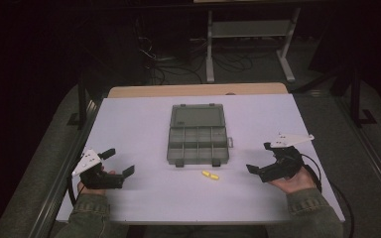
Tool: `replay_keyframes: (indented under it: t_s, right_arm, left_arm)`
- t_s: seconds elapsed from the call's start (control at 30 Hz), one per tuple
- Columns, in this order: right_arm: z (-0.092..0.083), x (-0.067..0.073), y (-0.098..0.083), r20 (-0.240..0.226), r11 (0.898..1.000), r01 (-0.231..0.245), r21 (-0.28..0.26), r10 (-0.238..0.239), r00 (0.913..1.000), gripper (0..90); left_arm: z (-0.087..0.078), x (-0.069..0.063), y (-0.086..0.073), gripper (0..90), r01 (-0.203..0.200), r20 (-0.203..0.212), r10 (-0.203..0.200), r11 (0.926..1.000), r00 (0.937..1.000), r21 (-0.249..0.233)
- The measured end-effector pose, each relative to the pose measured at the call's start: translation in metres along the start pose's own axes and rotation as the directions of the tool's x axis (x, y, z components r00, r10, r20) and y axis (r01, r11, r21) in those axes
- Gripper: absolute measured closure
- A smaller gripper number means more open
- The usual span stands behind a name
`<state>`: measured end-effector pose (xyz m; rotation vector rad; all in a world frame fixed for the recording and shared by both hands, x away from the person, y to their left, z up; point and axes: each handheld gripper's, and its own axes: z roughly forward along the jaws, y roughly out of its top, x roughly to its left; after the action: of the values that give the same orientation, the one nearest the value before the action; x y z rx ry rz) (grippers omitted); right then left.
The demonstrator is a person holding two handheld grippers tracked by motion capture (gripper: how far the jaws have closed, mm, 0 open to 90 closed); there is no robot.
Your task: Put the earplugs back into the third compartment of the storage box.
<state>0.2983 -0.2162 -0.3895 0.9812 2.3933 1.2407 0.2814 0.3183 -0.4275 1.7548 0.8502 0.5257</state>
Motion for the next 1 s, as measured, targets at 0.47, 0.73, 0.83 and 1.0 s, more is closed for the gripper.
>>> replay_keyframes:
  t_s: [0.47,0.73,0.83,1.0]
  right_arm:
    - [0.021,0.015,0.015,-0.047,0.997,0.063,0.055,-0.06,0.9971,0.0]
    - [0.035,0.026,0.021,-0.083,0.991,0.103,0.082,-0.096,0.9919,0.0]
    - [0.038,0.029,0.022,-0.091,0.989,0.112,0.092,-0.104,0.9904,0.0]
    - [0.045,0.035,0.024,-0.113,0.986,0.127,0.108,-0.115,0.987,0.0]
  left_arm:
    - [0.0,-0.001,0.0,0.0,-0.003,0.005,0.003,1.0,1.0,0.003]
    - [0.0,-0.001,0.0,0.0,-0.007,0.003,0.007,1.0,1.0,-0.001]
    - [0.0,-0.001,0.0,0.0,-0.007,0.004,0.007,1.0,1.0,0.001]
    - [0.0,-0.001,0.0,0.0,-0.006,0.005,0.006,1.0,1.0,0.001]
